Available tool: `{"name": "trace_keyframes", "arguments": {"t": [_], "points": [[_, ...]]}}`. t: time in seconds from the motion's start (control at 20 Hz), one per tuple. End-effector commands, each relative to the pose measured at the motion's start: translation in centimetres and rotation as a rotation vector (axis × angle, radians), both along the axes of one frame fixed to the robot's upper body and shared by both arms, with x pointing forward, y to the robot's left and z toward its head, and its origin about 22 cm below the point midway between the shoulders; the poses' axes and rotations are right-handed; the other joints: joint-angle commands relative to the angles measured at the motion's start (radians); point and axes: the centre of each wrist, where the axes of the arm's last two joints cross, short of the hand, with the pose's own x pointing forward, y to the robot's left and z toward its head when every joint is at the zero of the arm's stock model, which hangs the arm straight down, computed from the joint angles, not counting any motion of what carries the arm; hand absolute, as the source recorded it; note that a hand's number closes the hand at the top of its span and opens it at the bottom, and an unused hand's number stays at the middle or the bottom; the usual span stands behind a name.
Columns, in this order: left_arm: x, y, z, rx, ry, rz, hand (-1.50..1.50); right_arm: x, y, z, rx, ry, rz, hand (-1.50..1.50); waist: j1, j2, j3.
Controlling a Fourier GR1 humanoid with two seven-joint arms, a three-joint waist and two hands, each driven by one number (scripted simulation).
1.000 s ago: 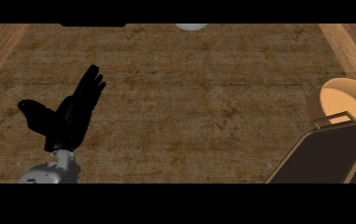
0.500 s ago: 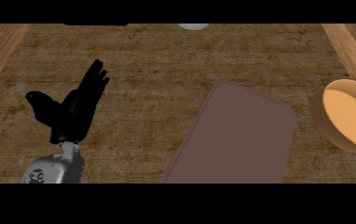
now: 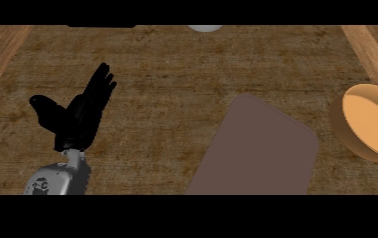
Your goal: Pick the cupcake from the tray and place it in the pot
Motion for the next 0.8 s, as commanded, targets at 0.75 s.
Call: {"name": "trace_keyframes", "arguments": {"t": [0.75], "points": [[-0.9,0.3,0.7,-0.007,0.007,0.007,0.00,-0.2,-6.9,-1.6,0.450,-0.466,-0.197,-1.50,-0.013,-0.003,0.001]]}}
